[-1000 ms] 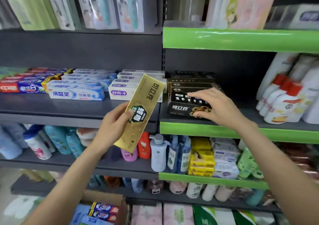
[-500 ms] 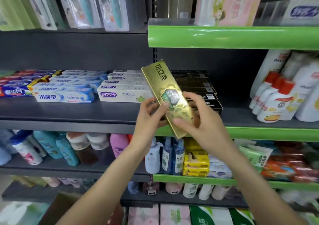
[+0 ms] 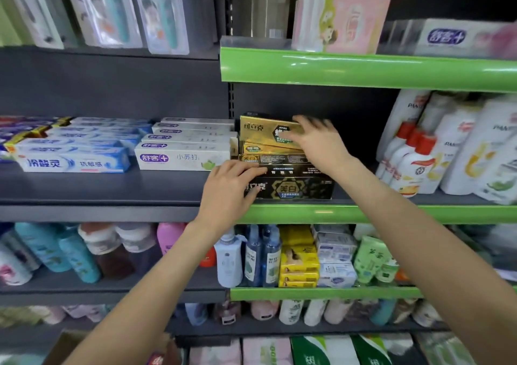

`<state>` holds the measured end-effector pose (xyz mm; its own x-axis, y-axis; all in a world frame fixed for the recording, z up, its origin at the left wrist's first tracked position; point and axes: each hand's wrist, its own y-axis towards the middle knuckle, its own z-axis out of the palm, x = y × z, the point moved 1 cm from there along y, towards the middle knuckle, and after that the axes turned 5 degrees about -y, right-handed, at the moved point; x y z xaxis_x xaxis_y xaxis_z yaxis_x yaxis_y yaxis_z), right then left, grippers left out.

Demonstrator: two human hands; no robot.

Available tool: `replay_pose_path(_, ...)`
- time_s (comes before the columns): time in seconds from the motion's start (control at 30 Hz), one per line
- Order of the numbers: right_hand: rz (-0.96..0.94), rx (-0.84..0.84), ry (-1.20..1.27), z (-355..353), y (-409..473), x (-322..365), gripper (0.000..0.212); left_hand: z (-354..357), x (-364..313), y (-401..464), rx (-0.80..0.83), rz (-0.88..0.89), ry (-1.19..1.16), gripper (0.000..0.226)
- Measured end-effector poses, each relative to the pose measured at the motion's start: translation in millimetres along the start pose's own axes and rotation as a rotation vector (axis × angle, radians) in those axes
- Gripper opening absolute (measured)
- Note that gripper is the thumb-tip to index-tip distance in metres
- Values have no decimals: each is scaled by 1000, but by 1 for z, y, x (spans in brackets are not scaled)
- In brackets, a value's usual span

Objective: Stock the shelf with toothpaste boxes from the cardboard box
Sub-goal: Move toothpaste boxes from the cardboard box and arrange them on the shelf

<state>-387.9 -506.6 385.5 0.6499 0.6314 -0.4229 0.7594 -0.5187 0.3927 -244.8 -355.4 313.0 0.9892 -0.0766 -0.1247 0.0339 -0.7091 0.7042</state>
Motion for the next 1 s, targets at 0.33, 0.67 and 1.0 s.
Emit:
replay_pose_path(0.33,-4,47,153,9,18,21,58,2,8,-3,-13,23,-79,35)
replay_pose_path(0.67,-117,-509,519,-52,-80,148,21,-49,52,-94,-334,39,-253,22)
replay_pose_path(1.0,-252,175,728,37,-108,406,26,-90,259,-358,380,-837,-272,41)
